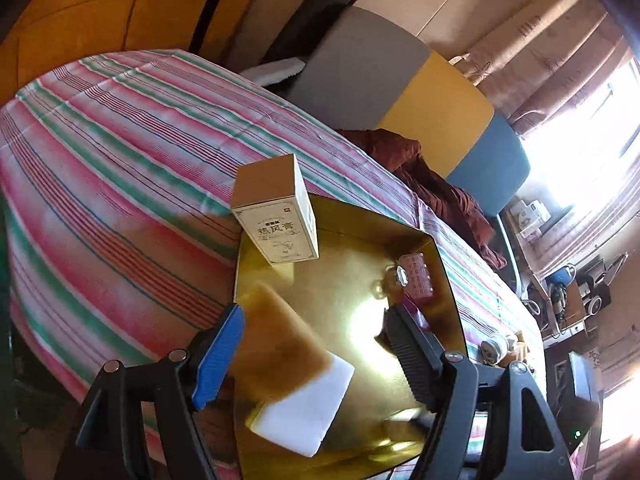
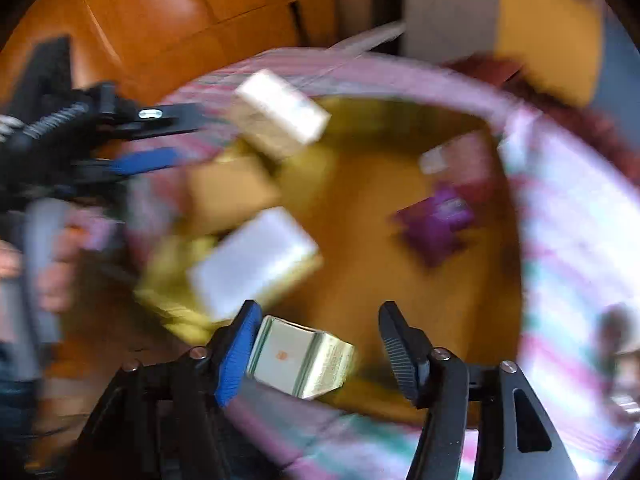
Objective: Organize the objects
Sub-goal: 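Release the yellow sponge in the tray while the right tool places the green-striped box there, then move both tools away from the gold tray toward the remaining items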
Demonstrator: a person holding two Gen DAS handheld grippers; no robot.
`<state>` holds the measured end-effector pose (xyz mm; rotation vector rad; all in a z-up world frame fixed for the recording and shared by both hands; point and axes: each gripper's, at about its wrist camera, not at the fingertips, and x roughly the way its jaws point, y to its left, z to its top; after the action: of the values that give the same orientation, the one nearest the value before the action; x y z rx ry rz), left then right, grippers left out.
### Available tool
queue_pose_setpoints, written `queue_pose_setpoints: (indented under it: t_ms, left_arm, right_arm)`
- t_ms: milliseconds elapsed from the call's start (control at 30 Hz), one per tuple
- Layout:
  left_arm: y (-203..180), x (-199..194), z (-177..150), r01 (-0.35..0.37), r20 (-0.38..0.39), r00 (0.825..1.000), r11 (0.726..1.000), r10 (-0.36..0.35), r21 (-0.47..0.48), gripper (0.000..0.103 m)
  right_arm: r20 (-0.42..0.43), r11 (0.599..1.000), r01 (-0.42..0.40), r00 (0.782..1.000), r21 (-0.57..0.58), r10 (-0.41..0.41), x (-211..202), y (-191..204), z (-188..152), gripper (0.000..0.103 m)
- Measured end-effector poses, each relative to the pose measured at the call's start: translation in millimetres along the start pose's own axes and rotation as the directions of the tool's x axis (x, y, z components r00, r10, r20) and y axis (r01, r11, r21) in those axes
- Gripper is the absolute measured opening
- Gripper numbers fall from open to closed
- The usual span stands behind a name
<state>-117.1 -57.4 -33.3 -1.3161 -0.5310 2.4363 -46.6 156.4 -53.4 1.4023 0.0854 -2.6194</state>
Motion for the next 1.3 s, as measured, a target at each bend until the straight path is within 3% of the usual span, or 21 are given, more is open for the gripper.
queue_pose_setpoints:
  t_ms: [67,167,300,467,733,1100,1300]
  left_arm:
    - [-3.1,-5.1,-5.7,-0.014,0.009,1.000,1.000,0.014,0.021,0.075]
    - [-7.8,-11.0,-13.7,-0.011,0.018,1.000,0.999,0.011,0.037,0.075]
    - [-16.8,-13.1,-21.9,-0.009,0.022,1.000,0.998,0.008,0.064,0.075]
    - [-30.9,-15.3,-31.9,-0.029,0.031,0.999,0.992,0.025,0.120,0.075]
    - [-51.9,-25.6,-47.4,-0.151,0.116,0.985,0.965,0.128,0.216,0.075]
    - [-63.5,-33.2,-62.8,-0.241,0.185,0.963,0.934,0.197,0.262,0.075]
    - [-74.7,-30.4,-69.5,-0.239,0.175,0.966,0.923,0.193,0.302,0.075]
  right_arm:
    - [0.056,0.999,0.046,0.997,0.020,-0.047,-8.1,-6.8,0.3,0.063]
    - [0.105,0.994,0.020,0.994,0.106,-0.031,-20.0,-25.0,0.7,0.063]
    - [0.095,0.991,0.012,0.995,0.132,-0.025,-24.7,-37.3,0.5,0.063]
    - [0.072,0.991,-0.023,0.997,0.133,0.014,-26.7,-38.3,-10.6,0.073]
    - [0.080,0.992,-0.043,0.996,0.115,0.034,-29.5,-28.5,-16.6,0.094]
    - [0.120,0.996,-0.029,0.993,0.087,0.018,-38.8,-18.5,-16.1,0.100]
    - [0.128,0.995,-0.021,0.992,0.094,0.009,-42.2,-22.5,-15.9,0.101]
